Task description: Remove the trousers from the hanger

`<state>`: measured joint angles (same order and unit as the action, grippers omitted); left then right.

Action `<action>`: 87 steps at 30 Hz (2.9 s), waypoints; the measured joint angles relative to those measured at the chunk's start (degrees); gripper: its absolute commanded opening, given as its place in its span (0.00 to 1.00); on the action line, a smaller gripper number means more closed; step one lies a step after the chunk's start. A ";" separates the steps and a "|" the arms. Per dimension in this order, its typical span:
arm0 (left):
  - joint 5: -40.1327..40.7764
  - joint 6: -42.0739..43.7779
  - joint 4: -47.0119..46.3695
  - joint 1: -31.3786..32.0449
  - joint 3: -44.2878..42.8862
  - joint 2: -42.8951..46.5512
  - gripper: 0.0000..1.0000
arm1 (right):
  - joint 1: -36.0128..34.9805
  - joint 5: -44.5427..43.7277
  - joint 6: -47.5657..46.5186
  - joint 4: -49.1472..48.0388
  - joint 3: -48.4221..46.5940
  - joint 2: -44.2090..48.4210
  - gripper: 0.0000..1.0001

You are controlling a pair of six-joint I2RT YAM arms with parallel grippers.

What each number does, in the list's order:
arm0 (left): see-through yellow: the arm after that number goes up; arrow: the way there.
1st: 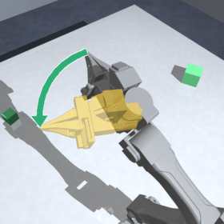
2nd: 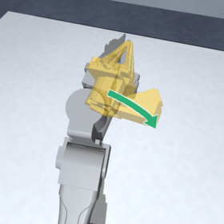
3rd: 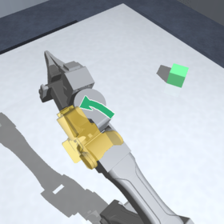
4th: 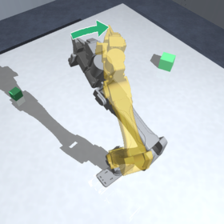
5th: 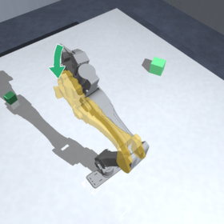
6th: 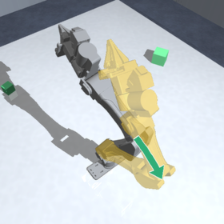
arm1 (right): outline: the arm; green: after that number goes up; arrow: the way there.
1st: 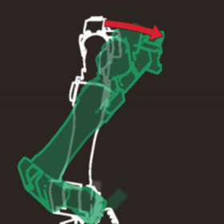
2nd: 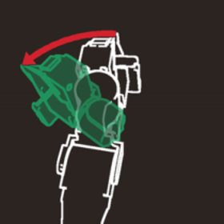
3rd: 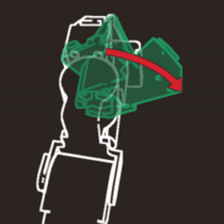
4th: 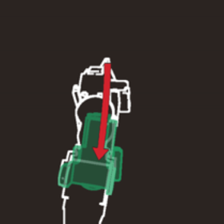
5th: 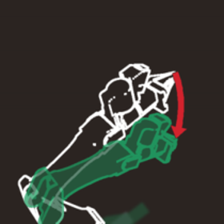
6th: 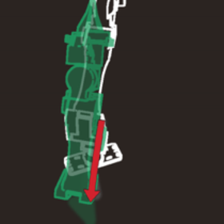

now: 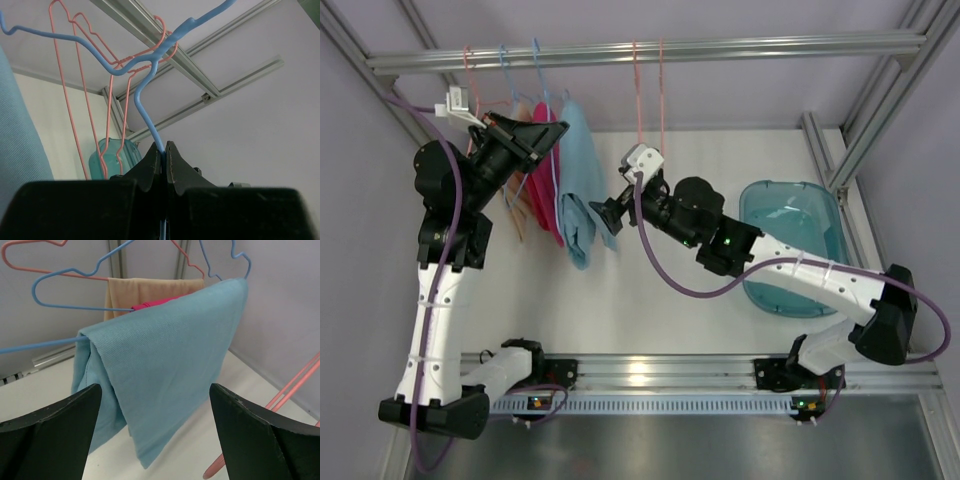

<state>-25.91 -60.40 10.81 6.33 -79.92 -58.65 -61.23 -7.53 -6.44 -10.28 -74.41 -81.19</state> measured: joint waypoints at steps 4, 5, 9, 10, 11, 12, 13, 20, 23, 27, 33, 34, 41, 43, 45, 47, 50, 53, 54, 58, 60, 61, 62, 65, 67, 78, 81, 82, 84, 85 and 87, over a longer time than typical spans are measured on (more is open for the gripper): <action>0.02 -0.42 -0.02 0.00 -0.02 -0.15 0.00 | -0.15 -0.72 -0.02 -1.14 -1.46 -1.84 0.90; 0.02 -0.66 0.00 0.00 -0.02 -0.26 0.00 | -0.22 -0.81 -0.02 -1.51 -2.01 -2.38 0.90; 0.00 -1.25 0.15 0.00 -0.02 -1.05 0.00 | -0.79 -0.94 -1.03 -2.43 -3.89 -4.22 0.90; 0.00 -1.29 0.33 0.00 -0.04 -1.33 0.00 | -1.05 -0.98 -1.29 -2.60 -4.26 -4.68 0.91; 0.00 -1.36 0.50 0.00 -0.13 -1.55 0.00 | -1.38 -0.98 -1.57 -2.71 -4.50 -5.14 0.91; 0.00 -1.38 0.57 0.00 -0.31 -1.81 0.00 | -1.73 -1.07 -1.92 -2.82 -4.70 -5.62 0.91; 0.02 -1.38 0.72 0.00 -0.48 -2.01 0.00 | -1.99 -1.25 -2.19 -3.08 -4.87 -6.10 0.91; 0.00 -1.44 0.81 -0.02 -2.08 -2.27 0.00 | -2.32 -2.78 -4.22 -3.50 -5.77 -8.28 0.89; 0.00 -1.62 0.76 -0.02 -2.75 -2.25 0.00 | -2.32 -4.13 -5.14 -4.02 -6.40 -8.92 0.85; 0.00 -1.84 0.74 -0.02 -2.91 -2.25 0.00 | -2.29 -6.73 -6.58 -5.55 -6.71 -10.19 0.82; 0.00 -2.08 0.79 -0.02 -2.91 -2.25 0.00 | -2.29 -9.25 -7.67 -7.52 -8.15 -12.59 0.87; 0.00 -2.16 0.79 -0.04 -2.93 -2.25 0.00 | -2.29 -9.57 -7.80 -7.69 -8.61 -13.03 0.90; 0.07 -2.78 0.81 -0.09 -3.23 -2.32 0.00 | -2.27 -7.08 -7.32 -8.13 -10.43 -15.28 0.99; 0.09 -3.08 0.83 -0.09 -3.41 -2.43 0.00 | -2.29 -5.64 -7.28 -8.15 -10.43 -15.39 0.99; 0.09 -3.41 0.83 -0.09 -3.65 -2.64 0.00 | -2.34 -5.07 -7.30 -8.26 -10.45 -15.67 0.99; 0.07 -3.65 0.83 -0.11 -3.78 -2.80 0.00 | -2.34 -5.18 -7.52 -8.41 -10.51 -16.39 0.99; 0.00 -3.74 0.83 -0.20 -3.80 -2.89 0.00 | -1.53 -5.46 -7.41 -8.55 -11.41 -18.14 0.85; 0.04 -3.80 0.81 -0.26 -3.80 -2.89 0.00 | 0.07 -5.40 -6.75 -8.02 -11.63 -18.84 0.52; 0.09 -3.80 0.83 -0.24 -3.80 -2.89 0.00 | 0.66 -5.31 -6.38 -7.87 -11.63 -18.84 0.44; 0.44 -3.74 0.48 -0.24 -3.80 -2.89 0.00 | 1.92 -4.50 -5.77 -7.61 -11.98 -18.47 0.07; 0.39 -3.74 -0.09 -0.24 -3.80 -2.89 0.00 | 2.10 -4.17 -5.53 -7.17 -11.98 -17.94 0.00; 0.37 -3.74 -0.11 -0.24 -3.80 -2.89 0.00 | 2.10 -4.09 -5.42 -6.75 -11.98 -17.55 0.00; 0.31 -3.74 -0.13 -0.24 -3.76 -2.89 0.00 | 2.10 -3.91 -5.40 -6.21 -11.98 -17.11 0.00; 0.00 -3.54 -0.48 -0.24 -3.26 -2.58 0.00 | 2.10 -3.34 -5.35 -4.26 -11.98 -15.69 0.00; -0.24 -2.95 -0.92 -0.22 -2.21 -1.95 0.00 | 2.14 -3.06 -5.40 -2.91 -12.00 -14.71 0.00; -0.24 2.49 -3.41 -0.17 4.98 0.76 0.00 | 2.32 -1.09 -6.14 6.67 -12.96 -7.93 0.00; 0.07 4.35 -3.32 -0.17 5.53 0.76 0.00 | 2.40 -0.46 -6.58 8.11 -12.20 -5.01 0.00; 0.24 4.90 -3.21 -0.17 5.60 0.76 0.00 | 2.43 -0.26 -6.67 8.70 -11.91 -3.89 0.00; 0.48 5.90 -3.04 -0.17 5.64 0.76 0.00 | 2.47 0.13 -6.95 9.60 -11.69 -2.19 0.00; 0.55 6.47 -3.02 -0.17 5.70 0.76 0.00 | 2.47 0.28 -7.06 9.90 -11.69 -1.44 0.00; 0.90 7.37 -2.91 -0.11 5.86 0.76 0.00 | 2.49 0.57 -7.10 10.05 -11.69 -0.48 0.00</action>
<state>-25.02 -53.04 7.90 6.22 -74.06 -57.89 -58.74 -6.96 -13.54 -0.23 -86.11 -81.67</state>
